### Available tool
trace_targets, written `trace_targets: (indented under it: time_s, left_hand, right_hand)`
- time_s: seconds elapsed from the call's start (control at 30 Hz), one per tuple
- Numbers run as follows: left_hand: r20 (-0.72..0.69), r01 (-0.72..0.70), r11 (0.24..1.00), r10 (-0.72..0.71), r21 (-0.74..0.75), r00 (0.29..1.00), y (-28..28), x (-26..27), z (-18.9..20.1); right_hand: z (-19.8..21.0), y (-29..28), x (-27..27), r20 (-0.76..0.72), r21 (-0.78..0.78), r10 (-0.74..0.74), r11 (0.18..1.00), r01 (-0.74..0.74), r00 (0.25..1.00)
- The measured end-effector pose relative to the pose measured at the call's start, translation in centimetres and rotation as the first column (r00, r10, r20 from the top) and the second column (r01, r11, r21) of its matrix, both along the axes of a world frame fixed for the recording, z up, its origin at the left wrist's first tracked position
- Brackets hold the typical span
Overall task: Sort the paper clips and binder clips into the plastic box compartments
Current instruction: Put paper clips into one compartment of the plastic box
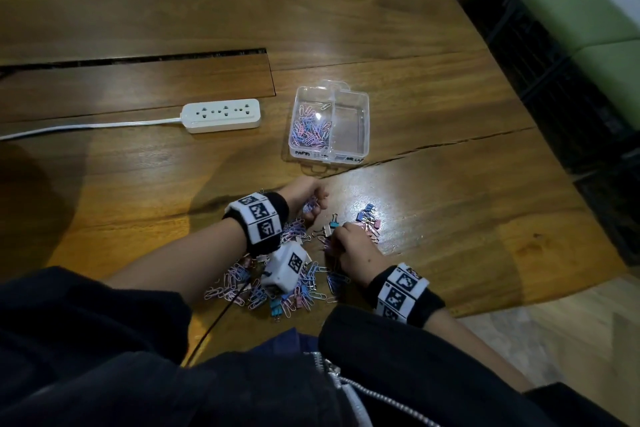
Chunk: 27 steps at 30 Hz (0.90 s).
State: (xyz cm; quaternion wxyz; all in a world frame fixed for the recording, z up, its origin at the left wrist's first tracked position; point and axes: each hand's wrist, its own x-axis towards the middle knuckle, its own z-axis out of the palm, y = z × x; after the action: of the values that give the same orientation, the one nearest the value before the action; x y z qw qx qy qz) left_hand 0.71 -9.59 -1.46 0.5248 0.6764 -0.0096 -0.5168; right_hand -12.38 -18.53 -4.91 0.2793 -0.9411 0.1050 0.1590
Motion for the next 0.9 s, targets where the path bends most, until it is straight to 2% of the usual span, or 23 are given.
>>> trace_targets:
  time_s: [0.03, 0.07, 0.1, 0.13, 0.2, 0.27, 0.3, 0.33, 0.37, 0.43, 0.53, 0.63, 0.7, 0.73, 0.77, 0.83, 0.9]
  left_hand:
    - [0.009, 0.033, 0.999, -0.033, 0.002, 0.999, 0.3, -0.2, 0.2]
    - [0.076, 0.106, 0.994, -0.108, 0.031, 0.991, 0.6, -0.5, 0.3]
    - [0.188, 0.213, 0.972, -0.228, 0.096, 0.955, 0.9, -1.0, 0.4]
    - [0.306, 0.324, 0.928, -0.368, 0.187, 0.878, 1.2, -1.7, 0.5]
    - [0.426, 0.505, 0.793, -0.609, 0.341, 0.669, 1.7, -3.5, 0.7]
    - [0.468, 0.63, 0.609, -0.787, 0.482, 0.403, 1.9, -5.4, 0.5]
    - [0.477, 0.653, 0.513, -0.842, 0.557, 0.253, 1.9, -6.2, 0.1]
    - [0.487, 0.654, 0.449, -0.862, 0.609, 0.139, 1.6, -6.8, -0.3]
    - [0.502, 0.646, 0.416, -0.863, 0.64, 0.059, 1.3, -7.1, -0.6]
    - [0.519, 0.635, 0.397, -0.855, 0.663, -0.007, 0.7, -7.4, -1.0]
    - [0.538, 0.617, 0.388, -0.84, 0.684, -0.069, 0.5, -7.5, -1.1]
    - [0.517, 0.575, 0.347, -0.841, 0.741, -0.16, 0.7, -7.8, -1.3]
    - [0.494, 0.551, 0.342, -0.856, 0.761, -0.152, 1.0, -7.7, -1.5]
    - [0.497, 0.56, 0.365, -0.862, 0.744, -0.098, 1.2, -7.6, -1.4]
    - [0.512, 0.573, 0.413, -0.859, 0.708, -0.015, 1.5, -7.2, -1.2]
    - [0.546, 0.6, 0.56, -0.805, 0.572, 0.231, 1.8, -6.2, -0.8]
    - [0.498, 0.578, 0.732, -0.675, 0.361, 0.544, 2.2, -4.8, -0.5]
  right_hand:
    - [0.1, -0.2, 0.2, -0.013, 0.03, -0.003, 1.0, 0.004, 1.0]
    - [0.3, -0.4, 0.3, -0.013, 0.09, -0.044, 0.995, 0.045, 0.999]
    - [0.6, -0.6, 0.4, 0.002, 0.188, -0.116, 0.976, 0.113, 0.993]
    - [1.0, -0.9, 0.4, 0.012, 0.299, -0.21, 0.934, 0.197, 0.978]
    - [1.9, -1.9, 0.3, 0.022, 0.475, -0.381, 0.817, 0.325, 0.924]
    - [2.9, -3.1, -0.1, -0.06, 0.651, -0.48, 0.646, 0.399, 0.875]
    - [3.2, -3.7, -0.3, -0.137, 0.728, -0.498, 0.535, 0.428, 0.856]
    - [3.3, -4.3, -0.5, -0.212, 0.783, -0.503, 0.426, 0.454, 0.838]
    - [3.5, -4.7, -0.7, -0.271, 0.813, -0.498, 0.34, 0.473, 0.823]
    - [3.5, -5.2, -1.3, -0.337, 0.819, -0.493, 0.267, 0.508, 0.802]
    - [3.4, -5.3, -2.2, -0.375, 0.798, -0.518, 0.241, 0.552, 0.769]
    - [2.6, -5.1, -3.0, -0.398, 0.768, -0.567, 0.225, 0.6, 0.721]
    - [2.2, -4.9, -3.3, -0.404, 0.751, -0.582, 0.228, 0.619, 0.705]
    - [2.0, -4.7, -3.4, -0.402, 0.748, -0.584, 0.235, 0.621, 0.705]
    - [1.8, -4.6, -3.5, -0.398, 0.747, -0.584, 0.242, 0.619, 0.708]
    - [1.6, -4.3, -3.4, -0.392, 0.754, -0.576, 0.246, 0.61, 0.717]
    - [1.5, -4.0, -3.2, -0.403, 0.76, -0.564, 0.231, 0.607, 0.721]
